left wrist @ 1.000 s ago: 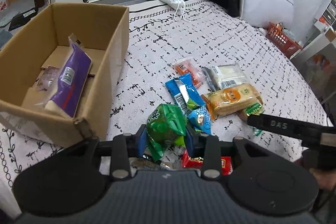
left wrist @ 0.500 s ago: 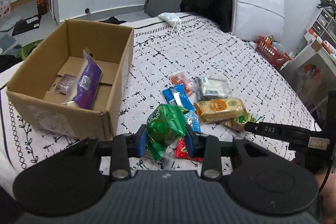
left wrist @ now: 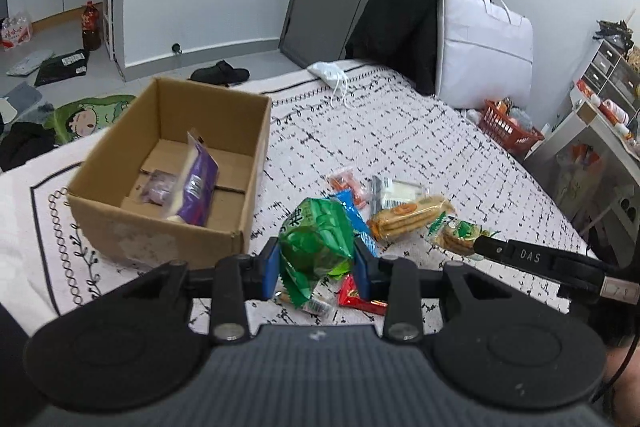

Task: Organize snacks
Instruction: 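Grasp a green wrapper with the left tool while the right tool grasps another green packet, then carry both green packets over the box and open both tools to release them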

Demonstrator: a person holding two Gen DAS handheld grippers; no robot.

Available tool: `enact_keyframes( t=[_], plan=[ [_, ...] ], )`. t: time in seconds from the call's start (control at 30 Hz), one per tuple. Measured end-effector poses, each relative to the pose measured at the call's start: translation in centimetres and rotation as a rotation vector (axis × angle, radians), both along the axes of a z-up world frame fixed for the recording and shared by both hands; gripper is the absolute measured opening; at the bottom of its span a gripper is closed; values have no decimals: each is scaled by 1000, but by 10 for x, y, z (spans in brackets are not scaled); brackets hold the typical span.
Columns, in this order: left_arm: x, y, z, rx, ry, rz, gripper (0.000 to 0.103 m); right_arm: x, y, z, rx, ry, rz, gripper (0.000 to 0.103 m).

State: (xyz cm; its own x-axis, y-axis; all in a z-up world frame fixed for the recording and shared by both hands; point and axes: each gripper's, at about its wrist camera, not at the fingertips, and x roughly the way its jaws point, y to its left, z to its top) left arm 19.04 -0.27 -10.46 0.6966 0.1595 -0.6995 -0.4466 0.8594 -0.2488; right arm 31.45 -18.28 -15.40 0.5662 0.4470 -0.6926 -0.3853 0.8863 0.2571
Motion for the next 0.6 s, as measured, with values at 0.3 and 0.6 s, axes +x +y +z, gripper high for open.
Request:
enact_keyframes(
  t=[0.3,0.6],
  plan=[
    [-18,17,19,24,-32,51,36,-18,11,28,65,-63,60,8],
    [-27,36,31,64,-44,73,36,-36,40,50,118,-125,138,7]
  ],
)
